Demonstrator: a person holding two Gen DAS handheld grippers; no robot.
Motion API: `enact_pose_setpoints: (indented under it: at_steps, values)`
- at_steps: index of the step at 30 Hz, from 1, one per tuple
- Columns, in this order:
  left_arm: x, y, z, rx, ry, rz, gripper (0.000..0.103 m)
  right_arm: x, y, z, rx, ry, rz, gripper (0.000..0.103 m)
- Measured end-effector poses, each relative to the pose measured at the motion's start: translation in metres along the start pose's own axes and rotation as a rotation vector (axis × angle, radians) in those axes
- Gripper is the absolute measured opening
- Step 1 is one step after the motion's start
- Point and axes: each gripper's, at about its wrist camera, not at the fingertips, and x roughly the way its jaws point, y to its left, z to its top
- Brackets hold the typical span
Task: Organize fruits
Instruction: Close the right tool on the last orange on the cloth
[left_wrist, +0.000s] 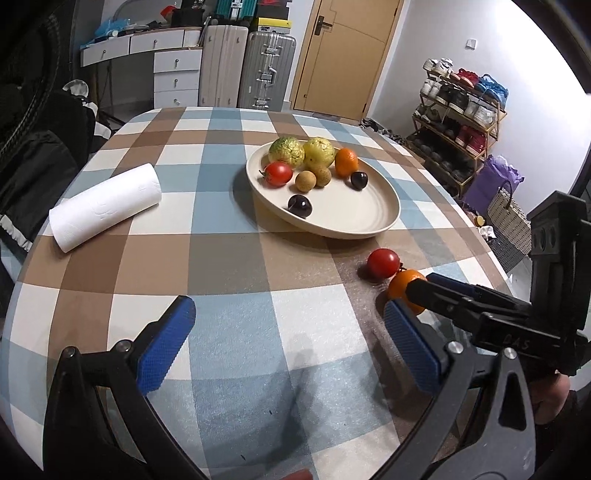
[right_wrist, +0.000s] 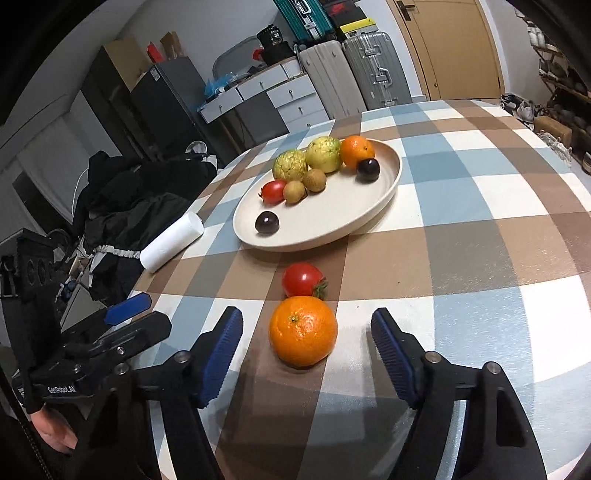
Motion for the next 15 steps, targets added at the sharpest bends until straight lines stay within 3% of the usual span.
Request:
enact_pose_setpoints:
  at_steps: [7, 11, 15]
  values:
    - [-0.001, -0.008, 0.003, 0.026, -0.002, 0.003, 0.102, 0.003, -0.002, -0.001, 0.012, 0.013, 0.001, 0.058]
    - [-0.001, -0.012, 0.003, 0.035, 0.009, -0.012, 0.102, 0.005, -0.003, -0.001, 0.023, 0.028, 0.039, 0.042]
    - [0.000, -0.015, 0.004, 0.038, 0.015, -0.018, 0.102, 0.004, 0.000, -0.002, 0.008, 0.025, 0.027, 0.041]
